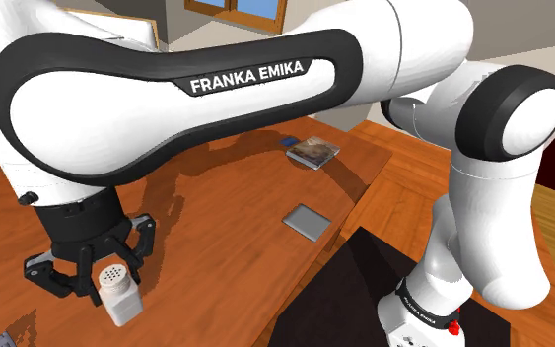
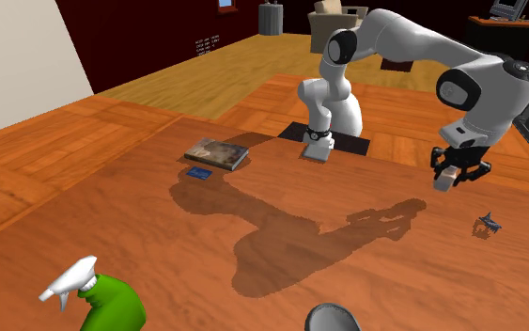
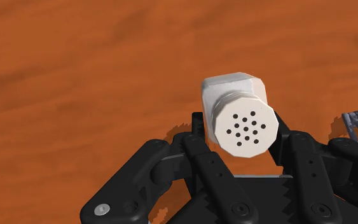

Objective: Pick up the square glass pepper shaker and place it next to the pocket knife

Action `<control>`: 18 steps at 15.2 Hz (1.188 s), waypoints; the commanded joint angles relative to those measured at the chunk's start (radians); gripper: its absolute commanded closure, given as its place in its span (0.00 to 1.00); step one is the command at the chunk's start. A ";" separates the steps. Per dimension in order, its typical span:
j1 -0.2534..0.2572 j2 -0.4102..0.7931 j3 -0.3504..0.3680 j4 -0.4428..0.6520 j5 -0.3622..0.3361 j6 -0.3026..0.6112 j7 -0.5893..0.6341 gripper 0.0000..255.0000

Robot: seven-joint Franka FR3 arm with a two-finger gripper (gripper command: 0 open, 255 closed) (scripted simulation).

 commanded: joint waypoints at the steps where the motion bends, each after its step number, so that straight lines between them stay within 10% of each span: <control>1: 0.000 0.009 -0.002 -0.015 -0.003 0.023 -0.001 1.00; 12: -0.001 0.017 -0.004 -0.048 -0.005 0.064 -0.004 1.00; 13: -0.001 0.017 -0.004 -0.048 -0.005 0.064 -0.004 0.00; 18: -0.001 0.017 -0.004 -0.048 -0.005 0.064 -0.004 0.00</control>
